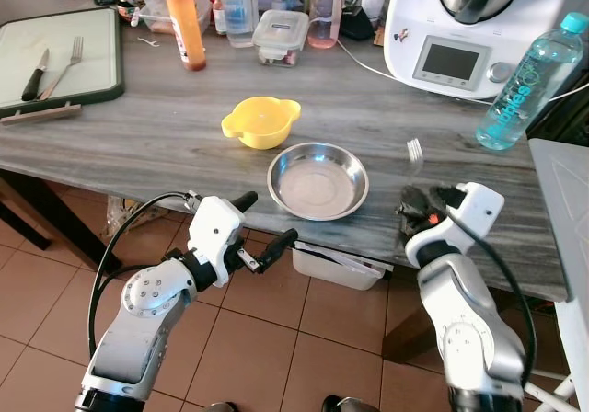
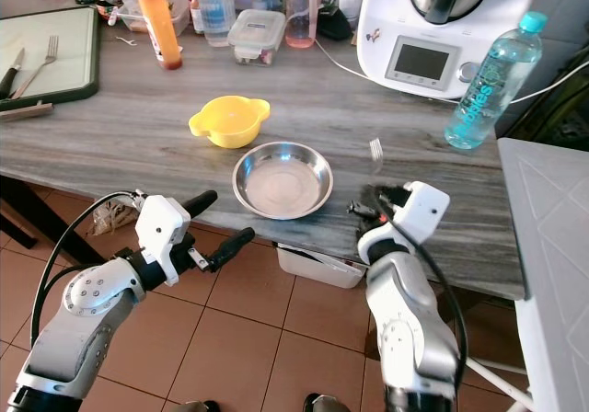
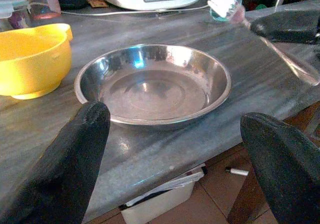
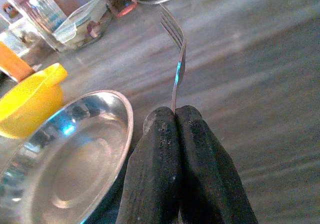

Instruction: Setting the table

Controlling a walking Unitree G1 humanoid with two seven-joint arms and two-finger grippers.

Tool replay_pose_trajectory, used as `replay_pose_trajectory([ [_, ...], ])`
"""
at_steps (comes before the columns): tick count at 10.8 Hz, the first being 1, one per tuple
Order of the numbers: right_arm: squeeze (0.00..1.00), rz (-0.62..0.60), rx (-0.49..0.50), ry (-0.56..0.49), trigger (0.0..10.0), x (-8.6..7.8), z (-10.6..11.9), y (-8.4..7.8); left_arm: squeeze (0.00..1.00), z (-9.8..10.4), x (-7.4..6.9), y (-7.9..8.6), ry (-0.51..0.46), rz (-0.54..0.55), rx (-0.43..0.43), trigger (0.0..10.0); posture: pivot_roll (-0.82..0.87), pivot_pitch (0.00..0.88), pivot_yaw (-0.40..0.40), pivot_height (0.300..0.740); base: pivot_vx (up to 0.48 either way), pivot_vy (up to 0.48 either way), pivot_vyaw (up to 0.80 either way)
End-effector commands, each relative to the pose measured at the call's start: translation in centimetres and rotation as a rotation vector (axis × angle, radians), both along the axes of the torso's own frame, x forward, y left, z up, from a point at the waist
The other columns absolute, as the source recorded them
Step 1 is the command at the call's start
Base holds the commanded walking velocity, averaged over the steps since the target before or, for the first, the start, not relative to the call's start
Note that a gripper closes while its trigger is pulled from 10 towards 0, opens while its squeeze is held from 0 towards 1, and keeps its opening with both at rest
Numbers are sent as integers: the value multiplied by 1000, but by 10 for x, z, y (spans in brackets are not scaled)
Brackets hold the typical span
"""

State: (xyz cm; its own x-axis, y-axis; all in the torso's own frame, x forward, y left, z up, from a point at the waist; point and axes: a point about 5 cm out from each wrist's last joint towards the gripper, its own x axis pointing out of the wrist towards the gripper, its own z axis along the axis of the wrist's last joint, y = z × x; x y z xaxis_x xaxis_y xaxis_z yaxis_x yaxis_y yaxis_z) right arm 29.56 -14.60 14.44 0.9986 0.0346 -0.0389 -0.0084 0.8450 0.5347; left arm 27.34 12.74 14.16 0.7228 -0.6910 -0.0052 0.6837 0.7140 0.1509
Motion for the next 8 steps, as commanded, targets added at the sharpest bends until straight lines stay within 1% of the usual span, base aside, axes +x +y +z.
replay_pose_trajectory([
  [1, 0, 3, 65, 29, 10000, -1, -9, 5, 0, 2, -3, -2, -3, -12, 4, 10000, 145, 177, -26, 740, 0, 0, 0],
  [3, 0, 44, 113, 71, 10000, 1, -18, 9, 0, 2, -3, -3, -3, -13, 9, 10000, 151, 174, -24, 740, 0, 0, 0],
  [4, 0, 55, 124, 84, 10000, 1, -22, 10, 0, 2, -3, -3, -2, -12, 10, 10000, 153, 173, -24, 740, 0, 0, 0],
  [5, 0, 76, 156, 86, 10000, 2, -24, 13, 0, 2, -3, -3, -2, -11, 10, 10000, 152, 172, -25, 740, 0, 0, 0],
  [8, 0, 112, 170, 90, 10000, 6, -25, 16, 0, 2, -3, -4, 1, -16, 9, 10000, 153, 171, -24, 740, 0, 0, 0],
])
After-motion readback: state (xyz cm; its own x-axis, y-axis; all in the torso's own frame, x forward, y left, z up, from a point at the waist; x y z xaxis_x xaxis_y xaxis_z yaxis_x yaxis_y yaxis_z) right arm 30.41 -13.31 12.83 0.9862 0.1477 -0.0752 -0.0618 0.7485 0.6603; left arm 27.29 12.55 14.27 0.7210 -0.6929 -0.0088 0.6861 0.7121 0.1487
